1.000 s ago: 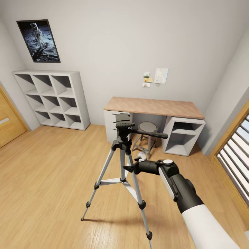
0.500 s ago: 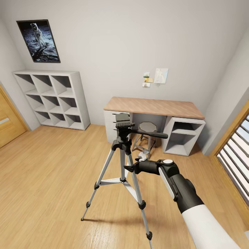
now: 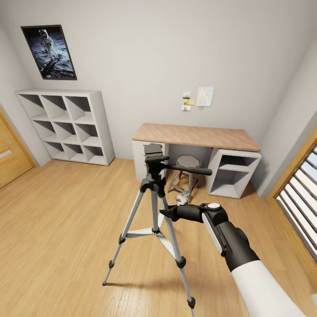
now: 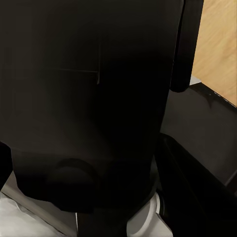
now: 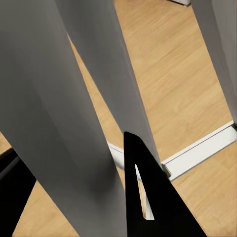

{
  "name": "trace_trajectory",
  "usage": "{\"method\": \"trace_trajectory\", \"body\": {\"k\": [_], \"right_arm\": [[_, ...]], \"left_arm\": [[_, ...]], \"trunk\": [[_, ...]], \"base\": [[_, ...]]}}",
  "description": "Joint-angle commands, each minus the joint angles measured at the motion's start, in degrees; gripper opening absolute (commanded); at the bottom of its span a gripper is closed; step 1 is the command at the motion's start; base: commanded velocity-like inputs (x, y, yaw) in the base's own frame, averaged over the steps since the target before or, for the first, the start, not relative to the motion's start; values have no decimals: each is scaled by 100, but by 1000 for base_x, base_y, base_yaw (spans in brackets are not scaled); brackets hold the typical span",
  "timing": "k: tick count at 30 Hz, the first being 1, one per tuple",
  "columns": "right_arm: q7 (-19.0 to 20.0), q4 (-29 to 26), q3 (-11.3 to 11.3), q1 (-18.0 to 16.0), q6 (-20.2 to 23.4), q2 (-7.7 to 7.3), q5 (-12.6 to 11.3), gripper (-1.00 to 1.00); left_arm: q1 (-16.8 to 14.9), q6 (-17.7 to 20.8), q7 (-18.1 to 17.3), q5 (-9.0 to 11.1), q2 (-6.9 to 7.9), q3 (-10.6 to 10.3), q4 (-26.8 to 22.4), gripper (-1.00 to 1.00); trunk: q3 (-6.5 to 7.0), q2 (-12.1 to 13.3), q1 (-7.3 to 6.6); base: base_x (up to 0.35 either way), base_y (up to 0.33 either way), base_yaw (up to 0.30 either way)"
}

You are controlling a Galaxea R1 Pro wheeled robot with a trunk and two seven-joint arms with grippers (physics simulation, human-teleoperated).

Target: Attach the digital camera to the camera tripod in the bedroom.

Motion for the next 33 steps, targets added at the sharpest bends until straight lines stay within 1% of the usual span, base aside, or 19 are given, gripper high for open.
{"method": "trace_trajectory", "body": {"k": [1, 7, 10, 12, 14, 16, 17, 19, 20, 22, 24, 25, 27, 28, 29, 30, 31, 32, 33], "right_arm": [[18, -5, -6, -3, 33, 0, 13, -100], [30, 32, -7, -5, 21, -29, 13, -100], [36, 135, -7, -5, 18, -50, 21, -100], [43, 153, -7, -6, 18, -54, 23, -100], [43, 163, -7, -4, 17, -57, 28, -100], [48, 169, -7, -6, 17, -59, 30, -100], [50, 170, -7, -6, 17, -59, 34, -100], [48, 170, -7, -5, 17, -59, 44, -100], [50, 169, -9, -6, 17, -59, 50, -100], [53, 166, -12, -6, 17, -59, 52, -100], [57, 149, -15, -7, 17, -63, 55, -100], [56, 143, -15, -7, 17, -64, 56, -100], [50, 128, -16, -6, 23, -66, 56, -100], [45, 120, -13, -6, 24, -65, 57, -100], [45, 116, -11, -7, 25, -65, 60, -100], [45, 115, -10, -7, 25, -65, 61, -100], [45, 113, -9, -7, 26, -63, 63, -100], [44, 112, -9, -7, 26, -64, 63, -100], [44, 111, -10, -7, 26, -65, 64, -100]], "left_arm": [[-4, 1, 10, 36, 2, -49, -2, -100], [-4, -270, 94, -2, 25, -88, -52, -100], [-31, -149, 196, -40, 238, -111, -268, -100], [-77, 314, 211, -42, 401, -113, -416, -100], [-491, 1281, 230, -42, 721, -108, -724, -100], [-1840, 2672, 365, -44, 1339, -97, -1526, -100], [-2375, 3070, 521, -34, 1519, -90, -1838, -100], [-2924, 3457, 739, -21, 1635, -83, -2158, -100], [-3452, 3841, 1022, -10, 1698, -75, -2457, -100], [-3956, 4190, 1366, -3, 1712, -66, -2718, -100], [-5223, 4784, 2315, 11, 1552, 83, -3105, -100], [-5478, 4853, 2497, 13, 1495, 150, -3145, -100], [-6558, 5067, 3135, 26, 1266, 531, -3290, -100], [-7531, 5345, 3456, 105, 1096, 907, -3401, -100], [-8235, 5556, 3592, 210, 956, 1179, -3407, -100], [-8583, 5632, 3645, 268, 872, 1308, -3368, -100], [-9221, 5726, 3730, 377, 676, 1521, -3216, -100], [-9494, 5759, 3766, 419, 560, 1599, -3124, -100], [-9906, 5806, 3829, 479, 298, 1712, -2938, -100]], "trunk": [[-11, -11, 3], [-11, -11, 3], [-11, -11, 3], [-11, -11, 3], [-11, -11, 3], [-11, -11, 3], [-11, -11, 3], [-11, -11, 3], [-11, -11, 3], [-11, -11, 3], [-11, -11, 3], [-11, -11, 3], [-11, -11, 3], [-11, -11, 3], [-11, -11, 3], [-11, -11, 3], [-11, -11, 3], [-11, -11, 3], [-11, -11, 3]], "base": [[0, 0, 0], [0, 0, 0], [0, 0, 0], [0, 0, 0], [0, 0, 0], [0, 0, 0], [0, 0, 0], [0, 0, 0], [0, 0, 0], [0, 0, 0], [0, 0, 0], [0, 0, 0], [0, 0, 0], [0, 0, 0], [0, 0, 0], [0, 0, 0], [0, 0, 0], [0, 0, 0], [0, 0, 0]]}}
